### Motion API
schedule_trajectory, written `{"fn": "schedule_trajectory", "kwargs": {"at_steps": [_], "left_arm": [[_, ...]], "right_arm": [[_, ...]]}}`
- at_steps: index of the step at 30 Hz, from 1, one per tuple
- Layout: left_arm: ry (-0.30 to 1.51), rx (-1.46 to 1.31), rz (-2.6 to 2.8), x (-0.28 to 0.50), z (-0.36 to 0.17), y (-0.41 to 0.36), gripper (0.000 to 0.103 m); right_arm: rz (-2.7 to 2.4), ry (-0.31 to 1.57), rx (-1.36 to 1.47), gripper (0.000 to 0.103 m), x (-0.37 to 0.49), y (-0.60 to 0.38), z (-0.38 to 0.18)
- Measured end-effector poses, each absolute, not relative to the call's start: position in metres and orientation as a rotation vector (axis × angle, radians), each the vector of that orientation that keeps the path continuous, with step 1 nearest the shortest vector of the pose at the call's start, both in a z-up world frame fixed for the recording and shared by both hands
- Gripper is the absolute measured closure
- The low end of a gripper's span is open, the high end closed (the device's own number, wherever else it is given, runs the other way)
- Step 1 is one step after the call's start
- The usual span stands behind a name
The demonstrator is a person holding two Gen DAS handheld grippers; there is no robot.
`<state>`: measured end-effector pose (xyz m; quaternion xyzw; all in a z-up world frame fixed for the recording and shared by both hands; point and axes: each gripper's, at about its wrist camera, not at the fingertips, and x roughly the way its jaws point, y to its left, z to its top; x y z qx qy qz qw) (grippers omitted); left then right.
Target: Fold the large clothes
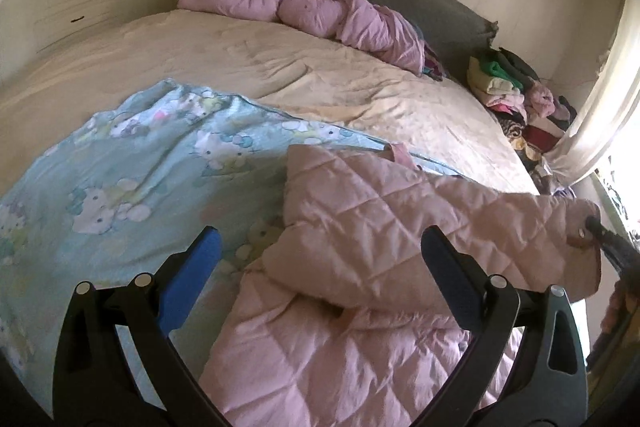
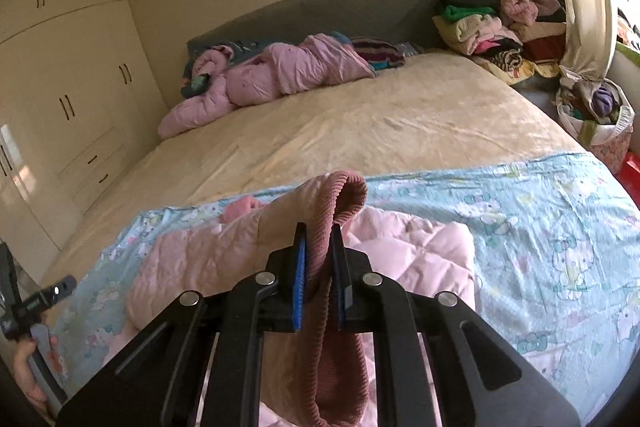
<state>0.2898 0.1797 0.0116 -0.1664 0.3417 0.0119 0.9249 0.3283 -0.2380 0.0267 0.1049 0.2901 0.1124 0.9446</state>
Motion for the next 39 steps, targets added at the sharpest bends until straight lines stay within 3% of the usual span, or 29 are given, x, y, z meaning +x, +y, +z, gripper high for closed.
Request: {"fn": "schedule_trajectory", "kwargs": {"at_steps": [14, 19, 25, 30, 33, 36, 39], "left_arm": [[0.829, -0.247, -0.096, 0.353, -0.025, 0.127, 0.010], [0.901, -0.263, -0.130, 0.365, -0.045, 0.120, 0.030], [0.985, -0.200, -0.110, 0.372, -0.074, 0.112, 0.031], [1.004, -0.188, -0.109, 0.371, -0.083, 0.111, 0.031], [1.009, -0.196, -0.107, 0.372, -0.086, 0.113, 0.030], [1.010, -0.197, -0.109, 0.371, -0.088, 0.112, 0.030], [1.017, -0.192, -0.103, 0.372, -0.089, 0.112, 0.030]], "right_arm": [[0.193, 0.646, 0.191, 0.093, 0.336, -0.238, 0.002], [0.190, 0.667, 0.182, 0.092, 0.339, -0.238, -0.004], [0.197, 0.691, 0.177, 0.091, 0.342, -0.233, -0.010], [0.199, 0.720, 0.178, 0.086, 0.344, -0.233, -0.011], [0.175, 0.726, 0.168, 0.076, 0.342, -0.233, -0.013], [0.141, 0.677, 0.169, 0.054, 0.332, -0.236, -0.005], [0.124, 0.636, 0.161, 0.052, 0.325, -0.233, 0.004]]}}
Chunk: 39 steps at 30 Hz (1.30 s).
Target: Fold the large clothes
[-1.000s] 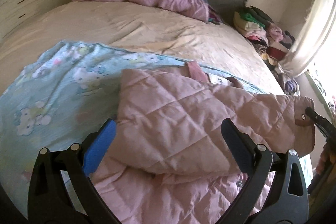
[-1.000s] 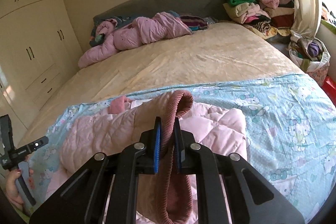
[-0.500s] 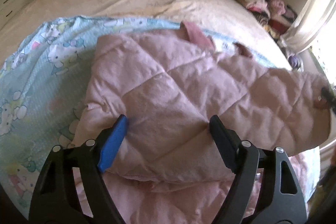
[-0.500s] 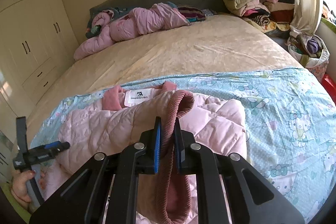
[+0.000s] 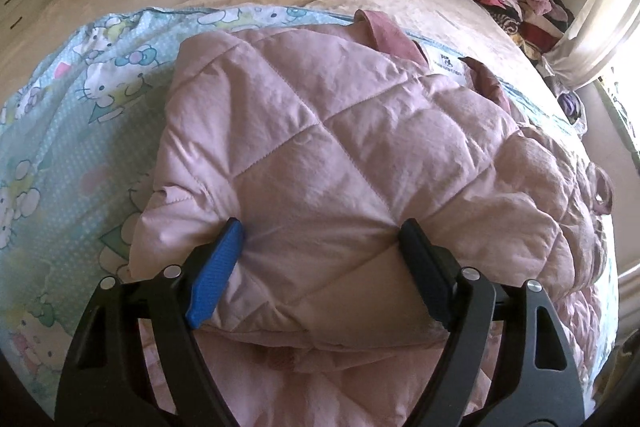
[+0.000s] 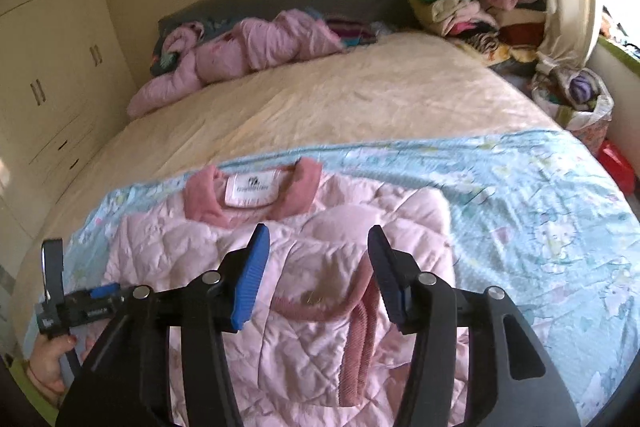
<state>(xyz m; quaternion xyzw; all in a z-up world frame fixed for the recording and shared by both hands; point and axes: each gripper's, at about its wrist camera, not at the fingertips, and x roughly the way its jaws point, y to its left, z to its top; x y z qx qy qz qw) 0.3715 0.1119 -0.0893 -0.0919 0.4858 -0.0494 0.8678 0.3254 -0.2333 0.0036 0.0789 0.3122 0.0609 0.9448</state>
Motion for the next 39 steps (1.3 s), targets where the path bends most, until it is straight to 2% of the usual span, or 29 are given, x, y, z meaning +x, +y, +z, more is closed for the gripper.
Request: {"fn": "schedule_trajectory", "kwargs": {"at_steps": [4, 7, 15, 19, 21, 28, 34, 36, 39], "left_arm": [[1.017, -0.190, -0.104, 0.371, -0.089, 0.111, 0.029], [1.016, -0.197, -0.108, 0.371, -0.091, 0.112, 0.029], [1.012, -0.198, -0.113, 0.371, -0.090, 0.112, 0.029], [1.011, -0.197, -0.114, 0.371, -0.090, 0.113, 0.029], [1.011, -0.194, -0.115, 0.371, -0.090, 0.113, 0.029], [1.010, -0.180, -0.117, 0.371, -0.093, 0.111, 0.029], [0.999, -0.189, -0.123, 0.368, -0.092, 0.112, 0.030], [0.994, -0.205, -0.131, 0.365, -0.089, 0.115, 0.027], [0.990, -0.225, -0.144, 0.359, -0.084, 0.116, 0.014]], "right_arm": [[0.188, 0.647, 0.113, 0.047, 0.327, -0.210, 0.005], [0.235, 0.681, 0.075, 0.038, 0.333, -0.187, -0.002], [0.305, 0.840, 0.004, 0.037, 0.354, -0.133, -0.045], [0.261, 0.977, -0.037, 0.036, 0.369, -0.117, -0.080], [0.241, 1.024, -0.042, 0.033, 0.373, -0.114, -0.094], [0.223, 1.044, -0.018, 0.030, 0.380, -0.116, -0.127], [0.236, 1.018, 0.000, 0.030, 0.374, -0.121, -0.117], [0.258, 0.996, 0.042, 0.024, 0.367, -0.126, -0.108], [0.264, 0.962, 0.099, 0.013, 0.352, -0.134, -0.095]]}}
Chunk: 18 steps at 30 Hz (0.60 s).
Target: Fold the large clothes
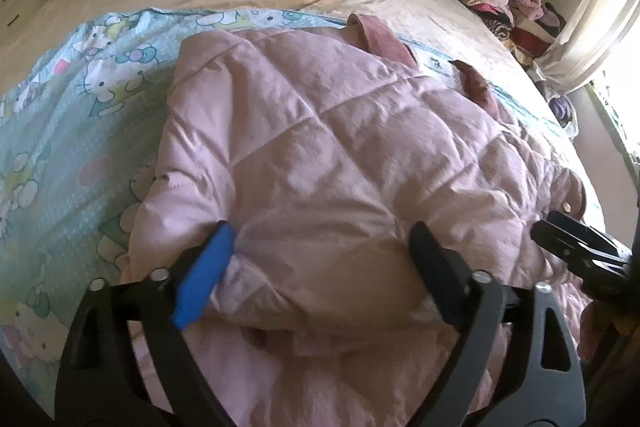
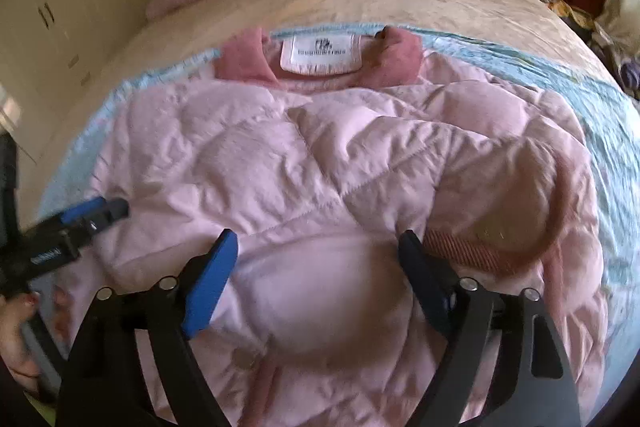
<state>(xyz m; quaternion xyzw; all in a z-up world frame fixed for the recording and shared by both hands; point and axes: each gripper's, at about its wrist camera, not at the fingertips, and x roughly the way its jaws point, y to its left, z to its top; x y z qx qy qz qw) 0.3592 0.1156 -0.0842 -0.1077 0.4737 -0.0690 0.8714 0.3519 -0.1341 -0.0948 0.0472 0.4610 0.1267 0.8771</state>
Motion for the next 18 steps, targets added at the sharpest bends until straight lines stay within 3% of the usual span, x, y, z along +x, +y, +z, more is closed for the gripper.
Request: {"fn": "schedule_trajectory", "kwargs": {"at_steps": [1, 6, 8, 18], "left_arm": [[0.984, -0.227, -0.151, 0.356, -0.081, 0.115, 0.009], [0.980, -0.208, -0.143, 0.343, -0.070, 0.111, 0.009], [0.982, -0.223, -0.142, 0.338, -0.067, 0.112, 0.009], [0.928, -0.208, -0.159, 0.309, -0.033, 0.103, 0.009]], "right_arm": [[0.265, 0.947, 0.106, 0.012, 0.347, -0.135, -0.090], [0.273, 0.884, 0.146, 0.011, 0.326, -0.148, -0.068], [0.281, 0.874, 0.165, 0.004, 0.319, -0.154, -0.060], [0.268, 0.805, 0.186, 0.004, 0.287, -0.172, -0.028]]}}
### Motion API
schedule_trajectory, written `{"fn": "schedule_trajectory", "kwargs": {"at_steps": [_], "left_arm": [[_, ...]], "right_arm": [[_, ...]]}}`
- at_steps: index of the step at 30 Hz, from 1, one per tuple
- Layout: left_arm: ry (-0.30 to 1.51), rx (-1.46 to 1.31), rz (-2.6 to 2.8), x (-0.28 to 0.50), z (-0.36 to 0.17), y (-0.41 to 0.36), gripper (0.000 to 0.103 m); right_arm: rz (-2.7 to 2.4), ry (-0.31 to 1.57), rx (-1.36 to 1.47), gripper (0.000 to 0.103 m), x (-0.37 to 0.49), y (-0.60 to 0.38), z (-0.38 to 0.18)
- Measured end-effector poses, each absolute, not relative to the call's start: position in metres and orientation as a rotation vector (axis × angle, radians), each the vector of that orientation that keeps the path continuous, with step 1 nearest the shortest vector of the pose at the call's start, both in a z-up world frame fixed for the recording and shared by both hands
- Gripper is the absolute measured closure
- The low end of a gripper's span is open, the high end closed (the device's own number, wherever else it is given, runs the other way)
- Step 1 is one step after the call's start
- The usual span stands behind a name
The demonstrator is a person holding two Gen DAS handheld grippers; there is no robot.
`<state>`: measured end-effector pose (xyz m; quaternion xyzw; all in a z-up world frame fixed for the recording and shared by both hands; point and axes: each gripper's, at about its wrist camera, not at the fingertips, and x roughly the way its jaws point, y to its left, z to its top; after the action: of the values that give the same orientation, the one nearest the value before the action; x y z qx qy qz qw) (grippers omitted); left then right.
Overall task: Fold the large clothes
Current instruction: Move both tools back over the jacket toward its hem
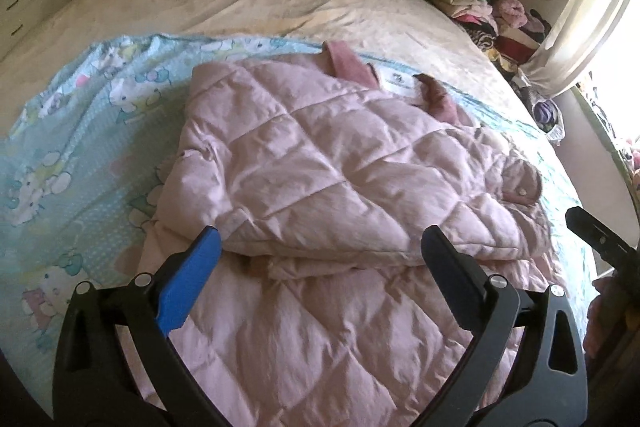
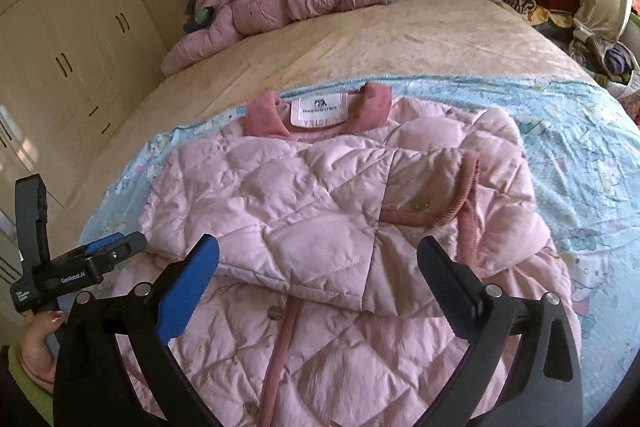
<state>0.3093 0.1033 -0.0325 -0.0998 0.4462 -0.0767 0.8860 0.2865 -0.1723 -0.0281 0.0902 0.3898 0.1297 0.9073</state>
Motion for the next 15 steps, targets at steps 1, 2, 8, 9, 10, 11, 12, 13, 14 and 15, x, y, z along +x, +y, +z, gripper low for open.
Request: {"fn": "schedule_trajectory", "kwargs": {"at_steps": [1, 2, 8, 9, 10, 11, 12, 13, 14, 15], "left_arm": [[0.919, -0.202, -0.161, 0.306, -0.029, 0.102, 0.009], [0.909, -0.196, -0.161, 0.302, -0.023, 0.100, 0.009], [0.843, -0.175, -0.177, 0.275, 0.004, 0.094, 0.009], [0.834, -0.173, -0.181, 0.272, 0.008, 0.093, 0.009], [0.825, -0.172, -0.182, 0.267, 0.012, 0.092, 0.009], [0.816, -0.171, -0.184, 0.263, 0.016, 0.092, 0.009], [0.809, -0.168, -0.186, 0.259, 0.020, 0.091, 0.009], [0.800, -0.165, -0.187, 0.255, 0.024, 0.091, 0.009], [0.790, -0.162, -0.187, 0.250, 0.028, 0.090, 0.009], [0.783, -0.161, -0.188, 0.246, 0.031, 0.090, 0.009]], "right_arm": [[0.269, 0.796, 0.187, 0.004, 0.283, -0.173, -0.025], [0.267, 0.785, 0.187, 0.004, 0.280, -0.174, -0.021], [0.260, 0.723, 0.156, 0.004, 0.254, -0.180, 0.005], [0.257, 0.712, 0.150, 0.004, 0.249, -0.181, 0.009], [0.256, 0.704, 0.151, 0.004, 0.245, -0.182, 0.012], [0.252, 0.696, 0.149, 0.004, 0.241, -0.184, 0.015], [0.253, 0.688, 0.146, 0.004, 0.237, -0.185, 0.018], [0.254, 0.682, 0.146, 0.004, 0.233, -0.186, 0.021], [0.253, 0.675, 0.143, 0.004, 0.228, -0.186, 0.023], [0.254, 0.668, 0.138, 0.004, 0.223, -0.187, 0.026]]}}
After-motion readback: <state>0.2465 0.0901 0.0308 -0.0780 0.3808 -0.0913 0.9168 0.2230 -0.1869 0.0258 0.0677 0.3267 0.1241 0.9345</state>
